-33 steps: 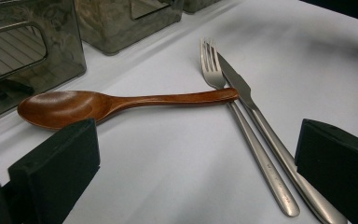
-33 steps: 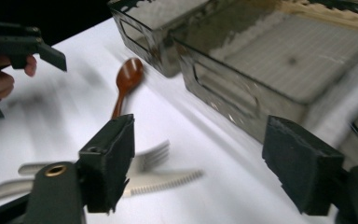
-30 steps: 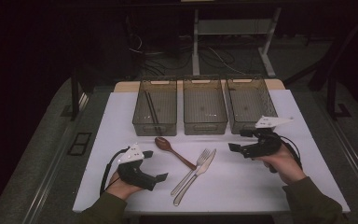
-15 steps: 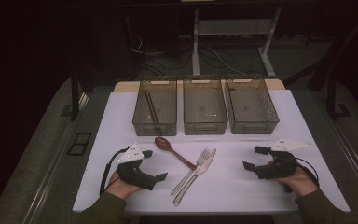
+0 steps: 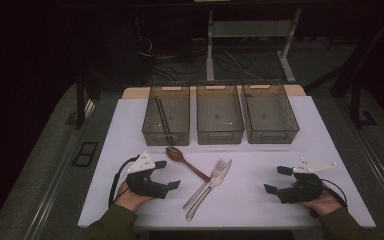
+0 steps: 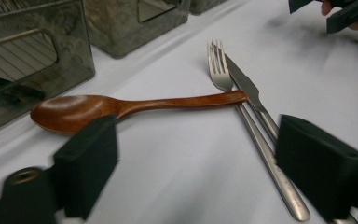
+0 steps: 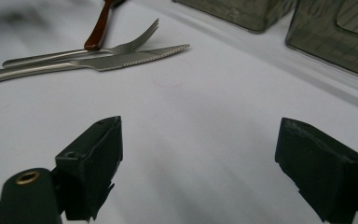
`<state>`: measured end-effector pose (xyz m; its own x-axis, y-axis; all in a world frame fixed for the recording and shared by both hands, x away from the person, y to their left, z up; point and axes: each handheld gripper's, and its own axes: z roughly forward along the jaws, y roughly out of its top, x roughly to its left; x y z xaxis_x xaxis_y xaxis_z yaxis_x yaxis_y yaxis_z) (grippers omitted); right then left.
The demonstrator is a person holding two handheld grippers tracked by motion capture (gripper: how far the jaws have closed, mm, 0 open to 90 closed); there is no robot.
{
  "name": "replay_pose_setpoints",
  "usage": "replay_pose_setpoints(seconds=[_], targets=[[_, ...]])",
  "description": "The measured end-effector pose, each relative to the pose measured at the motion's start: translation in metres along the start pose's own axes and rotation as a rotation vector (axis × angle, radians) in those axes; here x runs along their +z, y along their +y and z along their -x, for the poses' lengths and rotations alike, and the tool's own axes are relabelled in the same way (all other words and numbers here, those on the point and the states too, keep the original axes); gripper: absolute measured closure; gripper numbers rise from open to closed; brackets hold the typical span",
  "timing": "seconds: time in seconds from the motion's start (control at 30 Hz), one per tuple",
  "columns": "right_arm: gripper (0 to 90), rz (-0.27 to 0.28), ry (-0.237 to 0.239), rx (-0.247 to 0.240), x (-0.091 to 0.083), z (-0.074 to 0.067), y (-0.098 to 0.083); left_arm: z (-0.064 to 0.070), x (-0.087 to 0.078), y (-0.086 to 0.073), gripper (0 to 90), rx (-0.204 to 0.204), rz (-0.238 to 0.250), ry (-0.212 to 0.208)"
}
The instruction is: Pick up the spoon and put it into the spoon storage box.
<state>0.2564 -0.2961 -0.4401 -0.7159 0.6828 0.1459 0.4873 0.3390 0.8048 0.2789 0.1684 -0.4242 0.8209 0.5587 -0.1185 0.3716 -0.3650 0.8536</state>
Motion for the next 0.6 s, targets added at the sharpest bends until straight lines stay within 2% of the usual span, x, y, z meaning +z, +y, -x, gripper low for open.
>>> replay_pose_setpoints(seconds=[0.03,0.1,0.2,0.33,0.47,0.6], targets=[[15.3,0.001,0.002,-0.001,0.000,0.000,0.001,-0.001,0.000,0.002,20.3,0.006,-0.008,0.001],[15.3,-0.003,0.007,-0.005,0.001,-0.002,0.001,-0.003,0.001,0.005,33.5,0.009,0.003,-0.004],[15.3,-0.009,0.007,-0.010,0.002,-0.002,0.001,-0.007,0.005,0.009,45.5,0.004,0.018,-0.011],[15.3,-0.011,0.005,-0.005,0.002,-0.001,0.001,-0.014,0.010,0.014,61.7,-0.010,0.001,-0.002],[15.3,-0.021,-0.001,0.000,0.003,-0.001,0.001,-0.021,0.016,0.020,77.4,-0.035,-0.013,0.060],[15.3,-0.023,-0.003,0.002,0.003,-0.001,0.001,-0.029,0.024,0.027,88.0,-0.018,-0.030,0.072]])
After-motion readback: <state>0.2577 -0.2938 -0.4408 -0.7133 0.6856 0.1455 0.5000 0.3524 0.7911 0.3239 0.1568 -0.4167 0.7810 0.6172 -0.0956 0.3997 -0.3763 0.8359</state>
